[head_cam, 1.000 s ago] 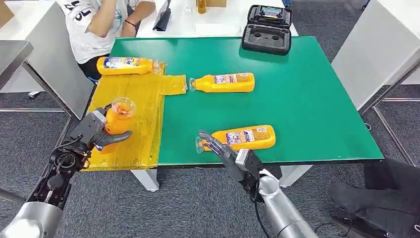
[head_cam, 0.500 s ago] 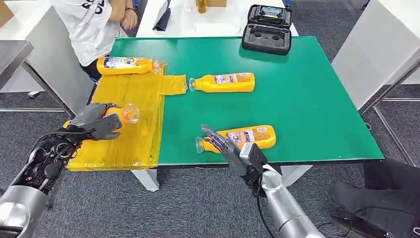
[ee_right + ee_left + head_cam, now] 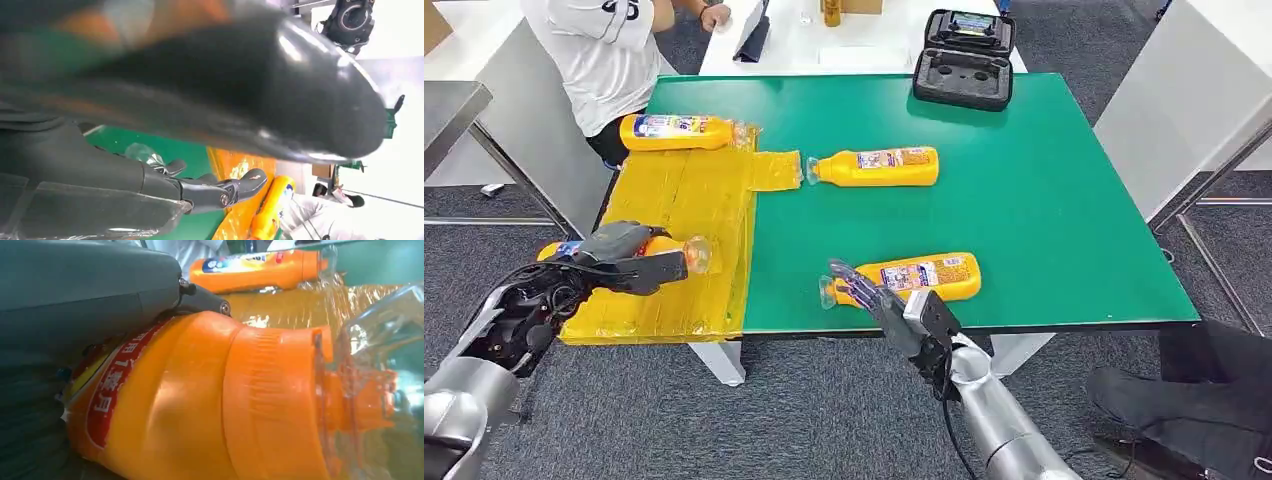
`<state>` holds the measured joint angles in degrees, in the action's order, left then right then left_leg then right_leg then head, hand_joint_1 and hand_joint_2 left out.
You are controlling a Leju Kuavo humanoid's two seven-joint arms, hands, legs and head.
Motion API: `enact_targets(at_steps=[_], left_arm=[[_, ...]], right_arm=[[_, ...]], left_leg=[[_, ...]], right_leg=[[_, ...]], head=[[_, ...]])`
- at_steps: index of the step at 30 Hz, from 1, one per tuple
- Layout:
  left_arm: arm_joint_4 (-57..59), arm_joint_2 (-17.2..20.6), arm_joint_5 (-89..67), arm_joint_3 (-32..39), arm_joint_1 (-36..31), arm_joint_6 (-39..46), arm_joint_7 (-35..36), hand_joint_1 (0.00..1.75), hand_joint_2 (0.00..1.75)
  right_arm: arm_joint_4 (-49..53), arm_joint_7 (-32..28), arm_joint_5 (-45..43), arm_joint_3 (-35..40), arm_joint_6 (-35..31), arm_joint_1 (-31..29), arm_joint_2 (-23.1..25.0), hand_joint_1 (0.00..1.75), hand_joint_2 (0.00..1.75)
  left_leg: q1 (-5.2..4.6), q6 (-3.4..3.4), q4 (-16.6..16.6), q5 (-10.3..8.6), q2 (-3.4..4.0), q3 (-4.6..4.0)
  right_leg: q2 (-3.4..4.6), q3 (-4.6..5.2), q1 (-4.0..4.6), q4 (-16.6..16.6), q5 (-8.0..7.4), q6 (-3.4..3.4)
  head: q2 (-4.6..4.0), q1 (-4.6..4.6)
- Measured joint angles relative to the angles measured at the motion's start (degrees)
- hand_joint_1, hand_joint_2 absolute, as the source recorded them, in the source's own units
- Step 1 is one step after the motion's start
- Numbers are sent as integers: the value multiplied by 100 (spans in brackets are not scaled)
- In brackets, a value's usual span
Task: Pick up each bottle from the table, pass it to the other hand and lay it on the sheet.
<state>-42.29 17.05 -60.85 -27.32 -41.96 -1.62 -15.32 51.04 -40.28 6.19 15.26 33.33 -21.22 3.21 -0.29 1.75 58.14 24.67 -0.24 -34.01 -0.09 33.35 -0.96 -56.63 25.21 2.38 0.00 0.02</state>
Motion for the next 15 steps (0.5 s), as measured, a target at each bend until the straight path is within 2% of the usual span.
enact_targets(at_steps=[8,15], left_arm=[[378,-116,20,-210,-183,-125,-46,175,175],[607,-122,107,-363,-263,-306,-105,175,175]], right_arm=[[-140,0,203,0,-168,13,35,0,0],[-278,0,186,-2,-63,26,46,0,0]], left_leg=[[0,0,0,0,1,0],[0,0,0,0,1,0]], right_leg=[[1,0,0,0,0,0],[1,-1,0,0,0,0]], head=[[0,2],[0,2]])
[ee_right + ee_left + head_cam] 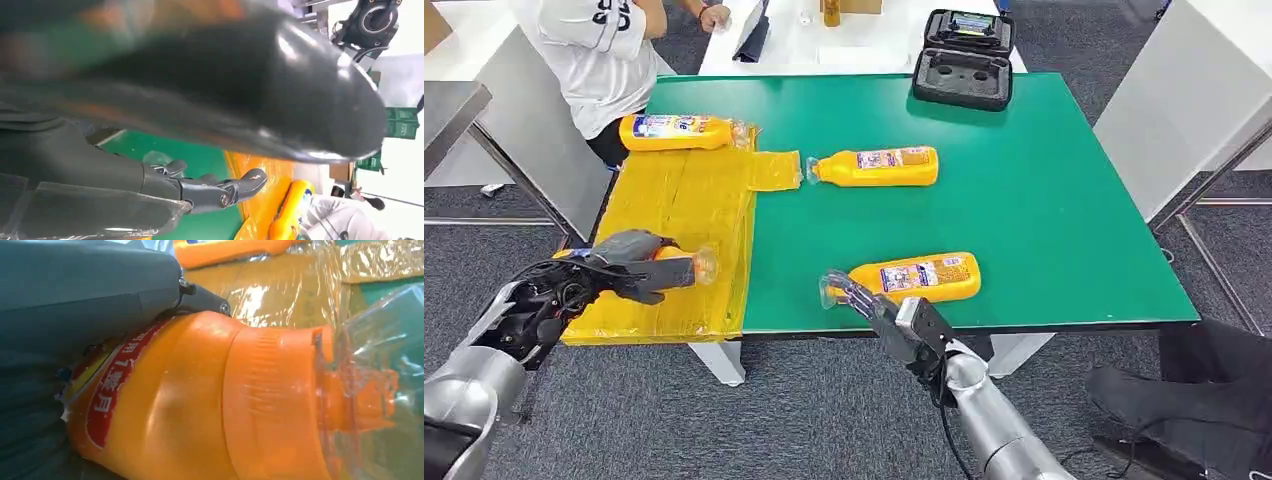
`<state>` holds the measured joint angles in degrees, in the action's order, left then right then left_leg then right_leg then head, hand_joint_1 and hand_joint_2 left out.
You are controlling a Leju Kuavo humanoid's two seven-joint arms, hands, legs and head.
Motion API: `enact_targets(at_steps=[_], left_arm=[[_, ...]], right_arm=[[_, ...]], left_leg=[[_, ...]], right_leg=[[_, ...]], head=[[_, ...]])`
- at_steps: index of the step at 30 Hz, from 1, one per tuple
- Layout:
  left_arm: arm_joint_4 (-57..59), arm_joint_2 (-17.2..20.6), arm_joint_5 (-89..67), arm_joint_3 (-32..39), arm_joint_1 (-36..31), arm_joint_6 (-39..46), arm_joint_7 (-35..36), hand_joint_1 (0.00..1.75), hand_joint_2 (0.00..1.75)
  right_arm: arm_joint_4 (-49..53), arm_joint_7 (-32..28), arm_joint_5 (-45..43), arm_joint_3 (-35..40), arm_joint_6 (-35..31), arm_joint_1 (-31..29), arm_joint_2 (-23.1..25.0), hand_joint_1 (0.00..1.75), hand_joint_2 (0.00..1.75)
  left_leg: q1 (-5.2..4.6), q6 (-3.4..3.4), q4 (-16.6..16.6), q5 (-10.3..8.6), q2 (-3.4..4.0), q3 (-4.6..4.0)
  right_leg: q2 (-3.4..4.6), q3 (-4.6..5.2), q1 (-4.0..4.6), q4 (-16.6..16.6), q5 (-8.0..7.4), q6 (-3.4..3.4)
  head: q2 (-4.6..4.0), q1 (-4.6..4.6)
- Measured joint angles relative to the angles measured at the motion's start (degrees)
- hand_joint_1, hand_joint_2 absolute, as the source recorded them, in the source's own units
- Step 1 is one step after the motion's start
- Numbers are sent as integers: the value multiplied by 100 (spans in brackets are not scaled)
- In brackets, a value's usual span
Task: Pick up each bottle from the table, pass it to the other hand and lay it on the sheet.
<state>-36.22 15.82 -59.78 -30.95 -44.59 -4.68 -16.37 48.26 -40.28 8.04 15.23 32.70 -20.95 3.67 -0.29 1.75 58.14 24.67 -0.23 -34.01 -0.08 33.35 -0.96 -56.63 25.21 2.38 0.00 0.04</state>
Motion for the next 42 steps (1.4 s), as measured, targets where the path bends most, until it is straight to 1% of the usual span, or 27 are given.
enact_targets(at_steps=[5,10,22,24,25,26,27,28,29,30,31,32,33,34,36,37,38,39,40,42], left_arm=[[133,24,79,-85,13,-52,65,175,175],[205,85,85,-149,111,40,171,175,175],[312,85,74,-271,178,48,253,175,175],[326,85,66,-288,178,50,262,164,175],[336,85,31,-299,177,50,262,164,175],[345,85,11,-313,178,48,264,141,175],[354,85,-2,-323,178,46,264,129,175],[365,85,-22,-332,178,42,264,124,175],[374,85,-31,-341,177,42,264,93,175],[384,85,-37,-350,177,39,264,84,175],[391,85,-44,-356,177,35,260,86,175],[398,85,-50,-369,177,31,254,66,175],[406,85,-61,-380,175,18,238,58,175],[411,90,-74,-389,169,-6,230,58,175],[424,103,-90,-406,160,-26,208,33,175],[431,109,-90,-411,157,-30,201,30,175],[435,114,-90,-413,155,-39,190,14,175],[439,116,-90,-417,150,-63,186,3,175],[444,116,-90,-422,140,-72,179,0,175],[461,116,-90,-435,126,-79,170,0,175]], right_arm=[[-120,0,-22,0,201,-9,41,0,0],[-271,0,-57,-2,275,-79,46,0,0],[-402,0,-138,-2,374,-102,46,0,0],[-417,0,-129,-2,358,-102,48,0,0],[-426,0,-110,-2,339,-102,48,0,0],[-437,0,-103,-2,332,-102,52,0,0],[-446,0,-101,-2,326,-102,59,0,0],[-459,0,-98,-2,321,-103,66,0,0],[-470,0,-98,-2,317,-104,74,0,0],[-483,0,-98,-2,312,-105,81,0,0],[-498,0,-94,-2,304,-107,83,0,0],[-514,0,-92,-2,295,-109,85,0,0],[-537,0,-92,-2,275,-112,90,0,0],[-555,0,-92,-2,271,-113,94,0,0],[-603,0,-92,-2,260,-114,100,0,0],[-618,0,-92,-2,260,-114,101,0,0],[-634,0,-92,-2,258,-115,103,0,0],[-649,0,-92,-2,258,-117,107,0,0],[-664,0,-92,-2,256,-121,114,0,0],[-697,11,-92,-2,256,-134,125,0,0]], left_leg=[[0,0,0,0,0,-1],[0,0,0,0,-2,-1],[0,0,0,0,-2,-1],[0,0,0,0,-2,-1],[0,0,0,0,-2,-1],[0,0,0,0,-2,-1],[1,0,0,0,-2,-1],[1,0,0,0,-2,-1],[1,0,0,0,-2,-1],[1,0,0,0,-2,-1],[0,0,0,0,-2,-1],[0,0,0,0,-2,-1],[0,0,0,0,-2,-1],[0,0,0,0,-2,-1],[0,0,0,0,-2,-1],[0,0,0,0,-3,-1],[0,0,0,0,-3,0],[0,0,0,0,-2,0],[0,-1,0,-1,-2,0],[0,-1,0,-1,-2,0]], right_leg=[[0,-1,0,-1,0,0],[-1,-1,0,-1,0,0],[-1,-1,0,-1,0,0],[-1,-1,0,-1,0,0],[-1,-1,0,-1,0,0],[-1,-1,0,-1,0,0],[-1,-1,0,-1,0,0],[-1,-1,0,-1,0,0],[-1,-1,0,-1,0,0],[-1,-1,0,-1,0,0],[-1,-1,0,-1,0,0],[-1,-1,0,-1,0,0],[-1,-2,0,-1,0,0],[-1,-2,-1,-1,0,0],[-1,-2,-1,-1,0,0],[-1,-2,-1,-1,0,0],[-1,-2,-1,-1,0,0],[-1,-2,0,-1,0,0],[-1,-2,0,-1,0,0],[-1,-2,0,-1,0,-1]], head=[[0,0],[0,0],[0,0],[0,0],[0,0],[0,0],[0,0],[0,0],[0,0],[0,0],[0,0],[0,0],[0,0],[0,0],[0,0],[0,0],[0,0],[0,0],[0,0],[0,0]])
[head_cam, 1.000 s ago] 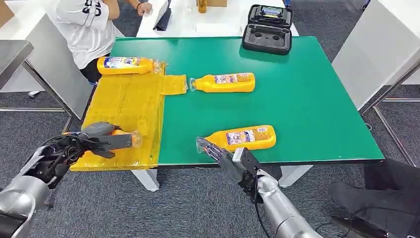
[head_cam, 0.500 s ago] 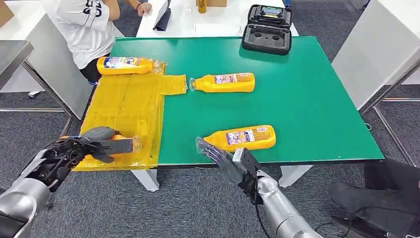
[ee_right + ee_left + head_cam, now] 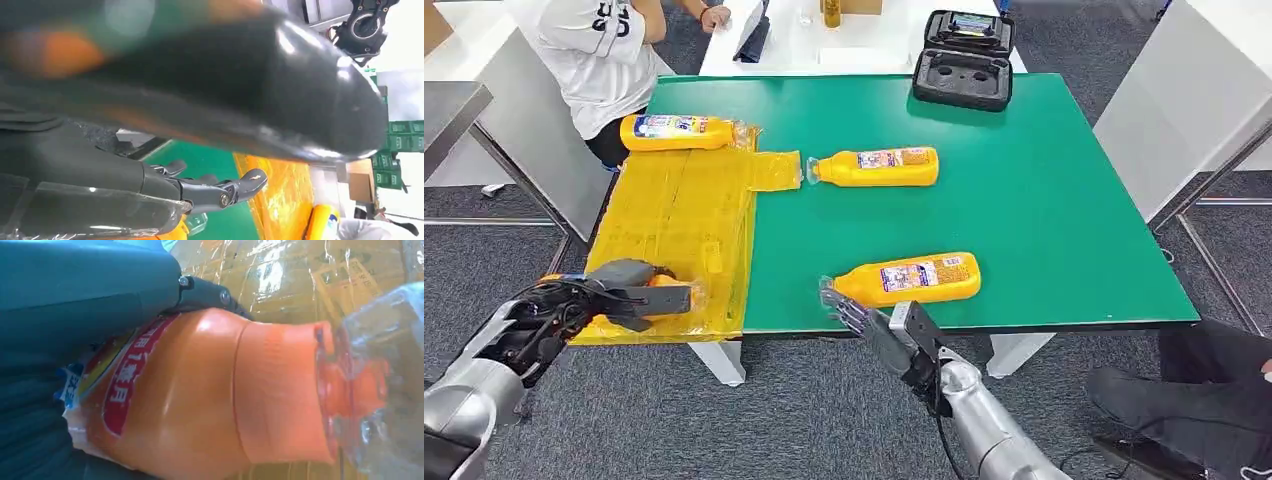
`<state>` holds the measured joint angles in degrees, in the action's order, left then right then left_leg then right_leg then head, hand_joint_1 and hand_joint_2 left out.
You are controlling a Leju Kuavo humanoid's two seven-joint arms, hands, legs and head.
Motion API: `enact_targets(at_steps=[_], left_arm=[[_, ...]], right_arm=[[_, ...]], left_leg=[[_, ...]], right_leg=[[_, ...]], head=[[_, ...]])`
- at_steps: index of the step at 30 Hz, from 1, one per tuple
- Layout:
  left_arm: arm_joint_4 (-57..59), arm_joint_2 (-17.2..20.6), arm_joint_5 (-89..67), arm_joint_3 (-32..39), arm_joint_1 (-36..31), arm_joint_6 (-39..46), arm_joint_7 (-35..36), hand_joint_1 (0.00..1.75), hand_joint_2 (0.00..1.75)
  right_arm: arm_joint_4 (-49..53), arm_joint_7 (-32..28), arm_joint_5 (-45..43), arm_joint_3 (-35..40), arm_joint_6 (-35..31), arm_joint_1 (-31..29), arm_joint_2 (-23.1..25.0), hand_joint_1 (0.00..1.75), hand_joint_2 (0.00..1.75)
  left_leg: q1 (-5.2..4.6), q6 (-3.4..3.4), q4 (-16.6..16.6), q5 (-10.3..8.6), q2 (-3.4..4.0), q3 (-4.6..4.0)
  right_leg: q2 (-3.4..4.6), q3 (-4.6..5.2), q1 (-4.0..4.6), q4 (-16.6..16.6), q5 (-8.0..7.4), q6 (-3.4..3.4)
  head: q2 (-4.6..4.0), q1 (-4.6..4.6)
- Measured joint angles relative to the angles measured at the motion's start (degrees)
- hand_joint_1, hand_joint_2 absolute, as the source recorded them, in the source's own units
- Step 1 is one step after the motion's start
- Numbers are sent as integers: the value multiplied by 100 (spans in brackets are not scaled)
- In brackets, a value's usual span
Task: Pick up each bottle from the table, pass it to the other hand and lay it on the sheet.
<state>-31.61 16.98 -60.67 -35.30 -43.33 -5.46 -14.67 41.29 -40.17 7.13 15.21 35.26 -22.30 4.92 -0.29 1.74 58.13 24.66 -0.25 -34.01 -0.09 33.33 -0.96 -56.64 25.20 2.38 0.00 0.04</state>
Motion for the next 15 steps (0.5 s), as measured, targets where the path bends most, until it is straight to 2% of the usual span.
enact_targets(at_steps=[15], left_arm=[[83,-13,-2,-63,-82,2,-9,0,175]], right_arm=[[-166,39,0,-4,-15,-80,4,0,0]], left_leg=[[0,-4,0,-3,0,0]], right_leg=[[0,0,0,0,0,0]], head=[[0,0]])
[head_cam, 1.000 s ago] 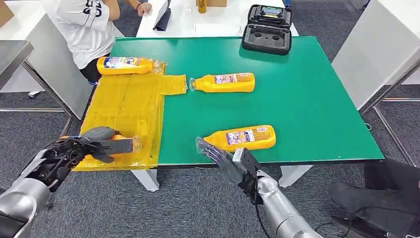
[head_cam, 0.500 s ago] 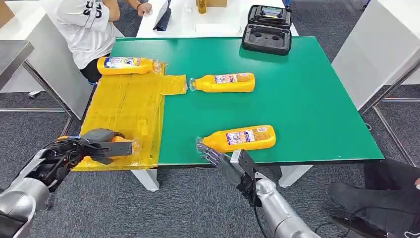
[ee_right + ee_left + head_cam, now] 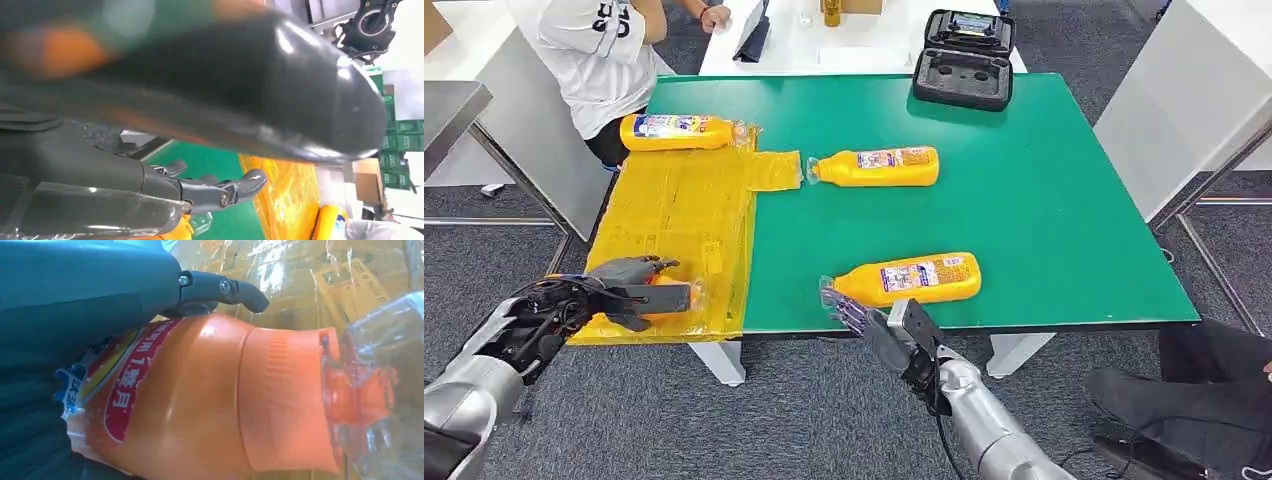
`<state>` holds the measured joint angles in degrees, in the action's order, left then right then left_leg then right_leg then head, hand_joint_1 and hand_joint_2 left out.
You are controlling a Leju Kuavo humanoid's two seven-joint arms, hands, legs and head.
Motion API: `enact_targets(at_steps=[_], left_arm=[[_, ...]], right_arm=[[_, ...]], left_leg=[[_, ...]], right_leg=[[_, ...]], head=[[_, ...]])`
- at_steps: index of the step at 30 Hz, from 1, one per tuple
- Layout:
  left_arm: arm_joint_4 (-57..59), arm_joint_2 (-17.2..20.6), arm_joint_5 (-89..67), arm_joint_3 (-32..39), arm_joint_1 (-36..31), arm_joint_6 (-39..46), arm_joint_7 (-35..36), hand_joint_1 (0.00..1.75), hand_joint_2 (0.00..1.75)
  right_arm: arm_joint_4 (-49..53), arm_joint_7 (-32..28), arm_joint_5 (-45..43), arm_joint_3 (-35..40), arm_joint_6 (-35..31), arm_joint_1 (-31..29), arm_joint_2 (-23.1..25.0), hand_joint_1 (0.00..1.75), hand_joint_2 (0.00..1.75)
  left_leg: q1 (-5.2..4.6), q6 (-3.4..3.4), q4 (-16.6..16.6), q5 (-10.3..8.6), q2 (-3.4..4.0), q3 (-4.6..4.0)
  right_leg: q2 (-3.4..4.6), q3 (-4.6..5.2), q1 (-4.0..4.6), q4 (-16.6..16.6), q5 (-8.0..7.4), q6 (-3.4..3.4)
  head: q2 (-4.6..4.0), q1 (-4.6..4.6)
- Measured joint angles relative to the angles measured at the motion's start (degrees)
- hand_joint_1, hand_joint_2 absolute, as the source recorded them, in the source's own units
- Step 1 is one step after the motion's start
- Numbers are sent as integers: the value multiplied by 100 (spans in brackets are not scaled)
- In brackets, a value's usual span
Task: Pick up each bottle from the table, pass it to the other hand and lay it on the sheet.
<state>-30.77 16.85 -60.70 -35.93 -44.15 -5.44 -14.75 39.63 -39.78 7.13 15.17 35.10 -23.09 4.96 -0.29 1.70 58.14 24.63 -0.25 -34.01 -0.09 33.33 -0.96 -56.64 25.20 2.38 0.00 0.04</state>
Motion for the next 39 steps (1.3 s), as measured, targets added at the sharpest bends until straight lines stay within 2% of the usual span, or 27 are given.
enact_targets(at_steps=[2,3,7,9,28,35,36,39], left_arm=[[2,0,0,0,-2,0,0,0,175],[2,0,0,-2,-2,0,0,0,0],[44,-2,2,-35,-42,-15,-53,0,0],[70,53,116,-101,-132,-332,-380,0,0],[-83,269,289,-260,-113,-488,-533,0,0],[-264,339,444,-273,-87,-179,-498,0,0],[-284,339,455,-273,-85,-147,-488,0,175],[-372,306,393,-238,-36,493,-374,0,175]], right_arm=[[-4,0,0,0,0,-1,0,0,0],[-7,0,0,0,0,-1,0,0,0],[-81,9,0,-2,-22,-24,2,0,0],[-266,26,0,-28,-46,-90,4,0,0],[-466,120,-13,-94,-92,-96,13,0,0],[-490,118,9,-94,-92,-93,15,0,0],[-492,118,9,-94,-92,-92,17,0,0],[-492,111,9,-94,-79,-85,20,0,0]], left_leg=[[0,0,0,0,0,0],[0,0,0,0,0,0],[0,0,0,0,0,0],[0,0,0,0,0,0],[0,0,0,0,0,0],[0,0,0,0,-1,-1],[0,0,0,0,1,0],[-1,0,0,0,-1,0]], right_leg=[[0,0,0,0,0,0],[0,0,0,0,0,0],[0,0,0,0,0,0],[0,0,0,0,0,0],[0,0,0,0,0,0],[0,0,0,0,0,0],[1,0,0,0,0,0],[0,1,-1,1,0,0]], head=[[0,0],[0,0],[0,0],[0,0],[0,0],[0,0],[0,0],[0,0]])
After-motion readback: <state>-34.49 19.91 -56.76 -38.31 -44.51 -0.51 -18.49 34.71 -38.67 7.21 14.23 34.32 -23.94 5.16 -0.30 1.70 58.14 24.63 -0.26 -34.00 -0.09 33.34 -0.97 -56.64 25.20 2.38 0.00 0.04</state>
